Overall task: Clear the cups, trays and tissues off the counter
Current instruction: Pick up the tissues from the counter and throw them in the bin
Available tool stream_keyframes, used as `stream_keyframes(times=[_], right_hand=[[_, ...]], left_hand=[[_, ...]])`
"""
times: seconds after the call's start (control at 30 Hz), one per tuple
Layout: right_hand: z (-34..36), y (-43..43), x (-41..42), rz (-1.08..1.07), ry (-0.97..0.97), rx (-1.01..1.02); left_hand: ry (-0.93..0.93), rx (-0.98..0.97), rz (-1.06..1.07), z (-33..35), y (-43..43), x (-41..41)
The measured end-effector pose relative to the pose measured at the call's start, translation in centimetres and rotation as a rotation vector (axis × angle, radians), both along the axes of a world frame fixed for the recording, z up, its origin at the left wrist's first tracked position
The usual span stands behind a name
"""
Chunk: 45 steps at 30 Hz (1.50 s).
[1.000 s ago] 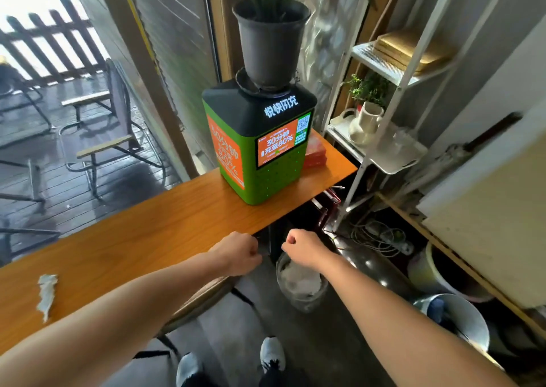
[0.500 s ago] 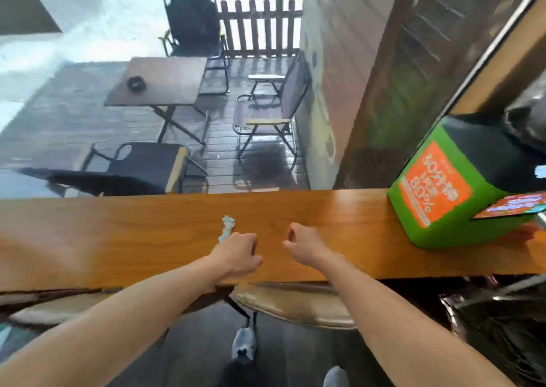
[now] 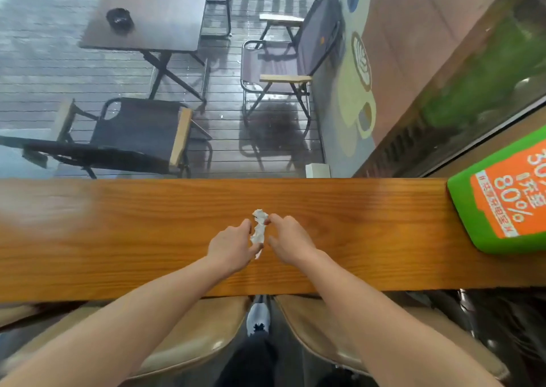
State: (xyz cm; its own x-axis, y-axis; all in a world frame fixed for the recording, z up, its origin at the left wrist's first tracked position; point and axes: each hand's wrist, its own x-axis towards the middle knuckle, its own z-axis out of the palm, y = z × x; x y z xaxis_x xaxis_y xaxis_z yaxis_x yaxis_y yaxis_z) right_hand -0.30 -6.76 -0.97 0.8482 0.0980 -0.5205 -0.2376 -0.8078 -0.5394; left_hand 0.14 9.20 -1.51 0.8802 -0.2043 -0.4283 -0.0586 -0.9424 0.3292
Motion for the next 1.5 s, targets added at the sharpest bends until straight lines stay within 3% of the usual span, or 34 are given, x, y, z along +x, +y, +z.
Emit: stream_keyframes(times=[0.23, 0.43, 0.67, 0.8, 0.9, 1.0, 1.13, 1.27, 1.37, 1.5], right_hand=[[-4.4, 1.6, 2.2, -0.112, -0.004, 0.000], [-5.5, 0.9, 2.8, -0.121, -0.057, -0.117], [-5.1, -0.3, 2.5, -0.198, -0.170, -0.100], [-5.6, 0.1, 3.1, -0.112, -0.106, -0.007], [-6.7, 0.6, 3.6, -0.004, -0.040, -0.055], [-7.7, 0.7, 2.8, 0.072, -0.081, -0.133], [-7.7, 0.4, 1.0, 0.036, -0.167, -0.158], [-6.7, -0.4, -0.3, 0.034, -0.033, -0.193], [-5.1, -1.8, -0.8, -0.082, 0.077, -0.159], [-2.2, -5.1, -1.5, -0.244, 0.110, -0.135]], left_hand=[[0.024, -0.067, 0.044, -4.0, -0.8, 0.5], [0.115, -0.028, 0.060, -5.1, 1.4, 0.7], [-0.025, -0.053, -0.061, -5.4, 0.7, 1.2], [0.031, -0.091, -0.196, -5.8, 0.3, 1.1], [0.039, -0.151, -0.199, -6.3, 1.1, 0.4], [0.055, -0.193, -0.114, -6.3, 2.3, -0.1], [0.071, -0.076, -0.147, -5.5, 2.9, 0.1], [0.126, -0.052, -0.079, -4.2, 2.1, 0.9], [0.187, -0.103, -0.025, -2.8, 0.9, 1.1], [0.218, -0.117, -0.126, 0.0, -1.8, 1.5]])
